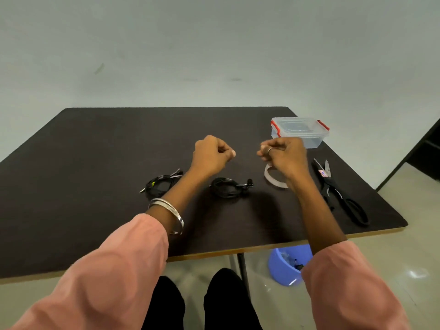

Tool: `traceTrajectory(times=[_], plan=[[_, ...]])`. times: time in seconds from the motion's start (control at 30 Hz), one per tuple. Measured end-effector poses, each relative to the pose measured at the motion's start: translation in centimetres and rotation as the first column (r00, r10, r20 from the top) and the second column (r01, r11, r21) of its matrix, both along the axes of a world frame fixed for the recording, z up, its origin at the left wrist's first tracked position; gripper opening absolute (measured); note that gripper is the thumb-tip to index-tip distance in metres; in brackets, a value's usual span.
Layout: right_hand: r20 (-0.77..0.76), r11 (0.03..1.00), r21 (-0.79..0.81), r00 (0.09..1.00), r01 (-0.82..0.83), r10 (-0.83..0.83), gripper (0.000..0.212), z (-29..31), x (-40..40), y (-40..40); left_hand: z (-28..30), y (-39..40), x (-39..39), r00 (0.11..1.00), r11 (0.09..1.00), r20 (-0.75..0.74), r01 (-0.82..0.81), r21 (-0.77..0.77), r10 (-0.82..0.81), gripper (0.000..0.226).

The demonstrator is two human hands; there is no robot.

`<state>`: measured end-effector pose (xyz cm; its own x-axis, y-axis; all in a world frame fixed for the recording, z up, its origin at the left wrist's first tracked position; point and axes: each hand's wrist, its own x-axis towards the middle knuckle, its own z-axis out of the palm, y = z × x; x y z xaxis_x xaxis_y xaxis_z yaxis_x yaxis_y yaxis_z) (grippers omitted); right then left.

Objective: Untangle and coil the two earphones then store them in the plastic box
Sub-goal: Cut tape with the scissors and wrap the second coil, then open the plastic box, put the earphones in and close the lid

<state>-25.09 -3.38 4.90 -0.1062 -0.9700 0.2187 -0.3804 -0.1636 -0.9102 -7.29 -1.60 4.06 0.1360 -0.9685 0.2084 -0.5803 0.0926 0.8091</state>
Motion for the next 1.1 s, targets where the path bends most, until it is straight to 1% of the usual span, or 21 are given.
traceTrajectory(times=[0.03, 0.1, 0.17, 0.2, 0.23, 0.3, 0.4, 0.47, 0.5, 0.53, 0.6, 0.67, 0.77, 0.87, 0.93, 1.03, 1.1], plan=[[0.026, 0.999, -0.004, 0.998, 0.053, -0.053, 0.023, 0.6, -0.9, -0.8, 0.4, -0.7, -0.7, 0.998, 1.000, -0.056, 0.014, 0.010, -0.014, 0.012], [0.020, 0.976, -0.029, 0.976, 0.217, -0.217, 0.020, 1.5, -3.3, -3.2, 1.1, -2.7, -2.4, 0.981, 0.999, -0.193, 0.024, 0.044, -0.016, 0.011], [0.017, 0.908, -0.039, 0.909, 0.416, -0.416, 0.010, 1.9, -6.1, -6.1, 1.3, -5.0, -4.1, 0.947, 0.996, -0.319, 0.002, 0.090, 0.027, 0.010], [0.018, 0.871, -0.032, 0.871, 0.491, -0.491, 0.012, 2.1, -7.4, -7.3, 1.3, -6.1, -4.8, 0.928, 0.993, -0.367, -0.021, 0.118, 0.063, 0.011], [0.012, 0.839, -0.020, 0.840, 0.543, -0.543, 0.015, 2.2, -8.7, -8.5, 1.2, -7.5, -5.7, 0.909, 0.988, -0.405, -0.041, 0.150, 0.100, 0.013], [-0.029, 0.813, 0.014, 0.813, 0.583, -0.582, 0.024, 2.3, -10.8, -10.7, 0.9, -10.1, -7.4, 0.875, 0.974, -0.456, -0.066, 0.218, 0.161, 0.012], [-0.146, 0.840, 0.037, 0.835, 0.541, -0.531, 0.036, 1.9, -12.4, -12.5, 0.4, -13.2, -9.7, 0.853, 0.962, -0.491, -0.040, 0.270, 0.173, 0.011], [-0.224, 0.867, 0.072, 0.855, 0.493, -0.468, 0.047, 1.4, -12.8, -13.2, 0.1, -14.4, -10.9, 0.837, 0.953, -0.529, 0.028, 0.301, 0.142, 0.014], [-0.254, 0.879, 0.093, 0.864, 0.468, -0.434, 0.050, 1.0, -12.9, -13.5, 0.0, -14.7, -11.5, 0.817, 0.945, -0.564, 0.079, 0.316, 0.121, 0.016], [-0.257, 0.886, 0.116, 0.875, 0.450, -0.411, 0.049, 0.8, -12.8, -13.7, 0.0, -14.8, -12.0, 0.791, 0.937, -0.604, 0.126, 0.327, 0.104, 0.015], [-0.196, 0.886, 0.155, 0.893, 0.436, -0.405, 0.045, 0.3, -12.6, -14.0, -0.1, -15.0, -12.8, 0.738, 0.923, -0.670, 0.193, 0.332, 0.087, 0.012], [-0.118, 0.876, 0.171, 0.892, 0.452, -0.437, 0.039, -0.1, -12.4, -14.3, -0.2, -15.1, -13.2, 0.713, 0.922, -0.697, 0.216, 0.322, 0.076, 0.021], [-0.052, 0.869, 0.145, 0.881, 0.473, -0.470, 0.034, 0.3, -11.9, -14.1, 0.0, -14.9, -13.0, 0.740, 0.940, -0.667, 0.162, 0.299, 0.085, 0.028], [-0.019, 0.884, 0.077, 0.887, 0.461, -0.461, 0.028, 1.3, -10.5, -13.1, 0.7, -14.5, -11.6, 0.776, 0.964, -0.621, 0.070, 0.257, 0.109, 0.029], [0.015, 0.894, 0.026, 0.895, 0.446, -0.447, 0.024, 2.0, -9.1, -12.0, 1.2, -13.9, -9.8, 0.781, 0.972, -0.609, 0.013, 0.235, 0.137, 0.029], [0.079, 0.924, 0.009, 0.921, 0.382, -0.382, 0.014, 2.5, -6.4, -10.3, 1.4, -12.3, -6.2, 0.780, 0.969, -0.591, -0.076, 0.235, 0.205, 0.027], [0.129, 0.952, 0.022, 0.944, 0.304, -0.305, 0.017, 2.5, -4.3, -9.2, 1.3, -10.6, -3.4, 0.770, 0.963, -0.587, -0.131, 0.235, 0.248, 0.024]])
